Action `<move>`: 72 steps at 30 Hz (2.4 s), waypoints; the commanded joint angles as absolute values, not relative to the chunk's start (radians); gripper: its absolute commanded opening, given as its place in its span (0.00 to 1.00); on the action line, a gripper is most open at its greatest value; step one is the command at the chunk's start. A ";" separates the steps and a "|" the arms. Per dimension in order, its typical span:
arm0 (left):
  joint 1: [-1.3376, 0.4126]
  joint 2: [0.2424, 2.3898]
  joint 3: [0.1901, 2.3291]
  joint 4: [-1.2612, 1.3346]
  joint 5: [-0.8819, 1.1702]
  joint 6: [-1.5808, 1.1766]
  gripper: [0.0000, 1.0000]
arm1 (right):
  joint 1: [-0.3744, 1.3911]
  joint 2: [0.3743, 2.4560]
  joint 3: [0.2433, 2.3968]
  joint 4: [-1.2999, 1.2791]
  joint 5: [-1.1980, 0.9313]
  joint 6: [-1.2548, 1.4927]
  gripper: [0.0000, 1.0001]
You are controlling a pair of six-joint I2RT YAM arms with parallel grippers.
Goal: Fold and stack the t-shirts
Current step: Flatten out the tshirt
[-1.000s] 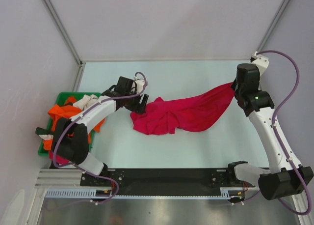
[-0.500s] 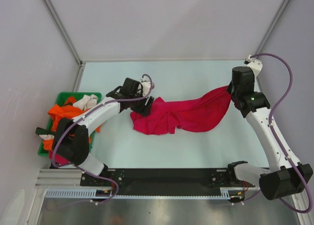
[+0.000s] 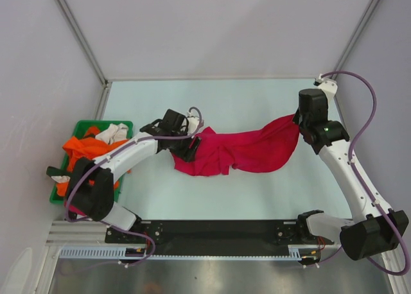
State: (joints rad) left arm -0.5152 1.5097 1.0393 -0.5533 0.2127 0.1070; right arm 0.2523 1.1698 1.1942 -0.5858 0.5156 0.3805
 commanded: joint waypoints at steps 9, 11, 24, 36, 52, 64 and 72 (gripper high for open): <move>-0.520 1.427 0.940 -0.629 0.232 0.166 0.69 | 0.271 1.155 1.175 -0.540 0.532 0.382 0.00; -0.520 1.440 0.927 -0.621 0.213 0.161 0.69 | 0.275 1.152 1.169 -0.543 0.534 0.387 0.00; -0.368 1.552 0.936 -0.569 0.232 0.101 0.69 | 0.279 1.114 1.141 -0.548 0.548 0.367 0.00; -0.373 1.562 0.943 -0.591 0.296 0.107 0.56 | 0.278 1.127 1.141 -0.538 0.540 0.370 0.00; -0.373 1.586 0.950 -0.592 0.318 0.118 0.26 | 0.285 1.135 1.134 -0.526 0.535 0.374 0.00; -0.371 1.525 0.948 -0.597 0.276 0.127 0.00 | 0.285 1.123 1.123 -0.515 0.532 0.371 0.00; -0.371 1.505 0.940 -0.600 0.256 0.112 0.47 | 0.296 1.112 1.109 -0.517 0.532 0.377 0.00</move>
State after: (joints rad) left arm -0.3691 1.5593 0.9222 -0.6029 0.2668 0.1146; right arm 0.2867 1.1404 1.1137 -0.5480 0.5220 0.3733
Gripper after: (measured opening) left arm 0.392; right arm 0.017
